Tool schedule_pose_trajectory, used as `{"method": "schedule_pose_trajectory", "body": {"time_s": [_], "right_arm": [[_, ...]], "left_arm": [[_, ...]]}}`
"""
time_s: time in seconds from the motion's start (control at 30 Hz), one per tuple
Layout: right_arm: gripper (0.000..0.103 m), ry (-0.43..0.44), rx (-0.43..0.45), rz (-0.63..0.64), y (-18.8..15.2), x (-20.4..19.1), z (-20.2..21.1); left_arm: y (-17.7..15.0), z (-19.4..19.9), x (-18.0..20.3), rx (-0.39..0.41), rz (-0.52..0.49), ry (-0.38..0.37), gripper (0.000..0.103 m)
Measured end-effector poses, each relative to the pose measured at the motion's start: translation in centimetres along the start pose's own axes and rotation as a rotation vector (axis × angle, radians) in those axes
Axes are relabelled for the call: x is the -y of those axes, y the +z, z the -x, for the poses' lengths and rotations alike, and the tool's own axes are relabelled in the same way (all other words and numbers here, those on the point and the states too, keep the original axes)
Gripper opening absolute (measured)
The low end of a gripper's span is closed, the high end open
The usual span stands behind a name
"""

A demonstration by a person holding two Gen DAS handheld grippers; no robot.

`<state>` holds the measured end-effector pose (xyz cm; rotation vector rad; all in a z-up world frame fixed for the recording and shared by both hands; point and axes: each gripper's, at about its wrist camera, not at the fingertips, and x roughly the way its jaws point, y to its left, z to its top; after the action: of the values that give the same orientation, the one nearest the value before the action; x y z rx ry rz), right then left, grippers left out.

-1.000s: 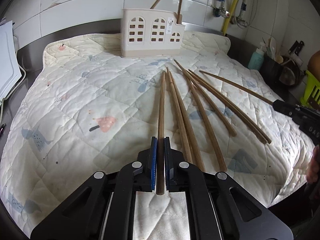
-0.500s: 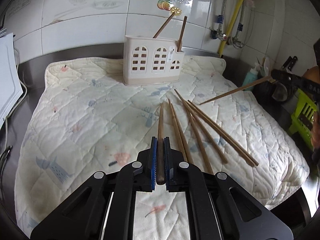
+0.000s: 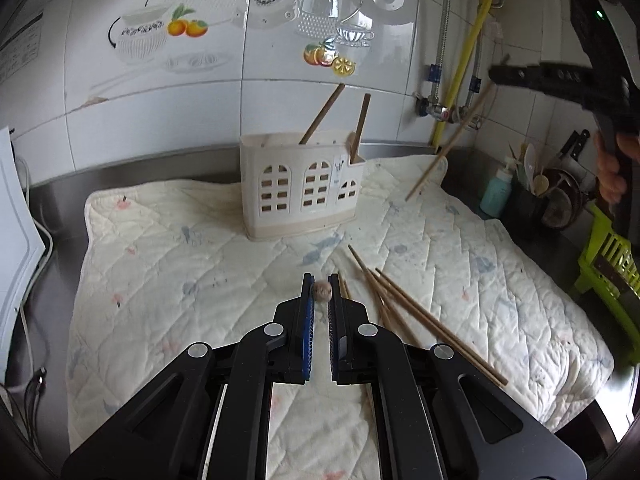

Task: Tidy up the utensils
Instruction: 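Carry the left tool's chopstick to the holder while the right tool drops its chopstick in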

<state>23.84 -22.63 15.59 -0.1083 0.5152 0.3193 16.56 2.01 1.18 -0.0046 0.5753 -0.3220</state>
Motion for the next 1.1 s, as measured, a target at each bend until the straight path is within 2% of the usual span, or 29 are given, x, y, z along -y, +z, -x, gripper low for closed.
{"method": "schedule_pose_trajectory", "body": {"time_s": [0.2,0.43,0.83,1.1], "right_arm": [[0.006,0.004,0.047,-0.022,4.5,0.3,-1.8],[0.006,0.0,0.043,-0.017,6.7,0.2,-5.1],[0.006,-0.008,-0.061,0.006,4.5,-0.5,-12.0],[0.007,-0.03,-0.087,0.034,3.4,-1.0,-13.8]], "left_arm": [[3.4,-0.3,0.1,0.042,-0.046,0.018,0.005],[8.2,0.3,-0.1,0.123,-0.079,0.048,0.005],[16.9,2.7,-0.2,0.338,-0.12,0.123,0.005],[21.3,0.6,-0.4,0.397,-0.118,0.155,0.005]]}}
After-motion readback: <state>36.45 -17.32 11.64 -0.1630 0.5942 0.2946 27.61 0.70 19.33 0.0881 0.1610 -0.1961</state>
